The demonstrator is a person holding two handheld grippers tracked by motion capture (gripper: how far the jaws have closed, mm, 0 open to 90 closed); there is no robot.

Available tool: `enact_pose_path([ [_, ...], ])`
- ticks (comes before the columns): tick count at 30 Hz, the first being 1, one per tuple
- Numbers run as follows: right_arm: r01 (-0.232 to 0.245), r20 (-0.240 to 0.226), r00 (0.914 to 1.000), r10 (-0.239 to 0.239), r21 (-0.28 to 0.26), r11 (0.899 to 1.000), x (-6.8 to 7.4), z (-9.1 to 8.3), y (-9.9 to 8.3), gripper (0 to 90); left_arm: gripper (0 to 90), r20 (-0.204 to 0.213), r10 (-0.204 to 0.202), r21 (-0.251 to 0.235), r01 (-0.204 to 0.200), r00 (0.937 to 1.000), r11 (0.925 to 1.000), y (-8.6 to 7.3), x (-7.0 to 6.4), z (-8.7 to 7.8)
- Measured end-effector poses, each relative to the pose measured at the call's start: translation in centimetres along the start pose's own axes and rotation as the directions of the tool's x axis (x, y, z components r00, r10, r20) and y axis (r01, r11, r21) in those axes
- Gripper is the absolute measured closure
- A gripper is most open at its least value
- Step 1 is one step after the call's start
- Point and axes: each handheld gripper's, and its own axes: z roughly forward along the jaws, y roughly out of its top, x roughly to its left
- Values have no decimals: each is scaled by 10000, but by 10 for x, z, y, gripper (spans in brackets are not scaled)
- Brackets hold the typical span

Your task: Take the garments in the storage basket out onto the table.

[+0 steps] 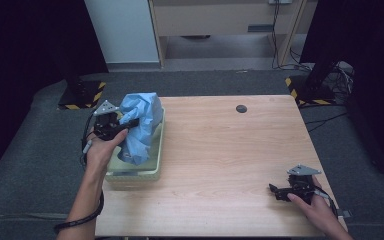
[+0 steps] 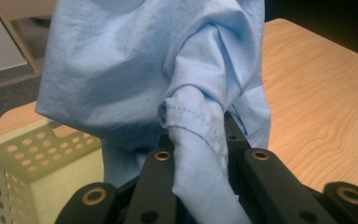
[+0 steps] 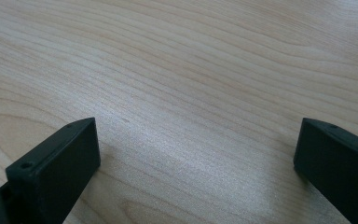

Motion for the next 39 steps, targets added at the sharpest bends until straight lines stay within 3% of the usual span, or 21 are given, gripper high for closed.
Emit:
enact_pose_path([
  [11,-3,-1,10000,3,3,10000,0,0,0,6,813,73,263,-460,-259,9996,9986,12,-15,-6],
  [21,-1,0,10000,1,3,10000,0,0,0,6,814,354,595,-588,-574,9976,9966,23,-34,-4],
  [32,-7,-9,10000,7,1,10000,0,0,0,6,814,780,1021,-694,-968,9917,9929,37,-62,1],
  [39,7,-11,10000,-7,1,10000,0,0,0,6,814,1133,1326,-659,-1257,9847,9899,42,-79,6],
])
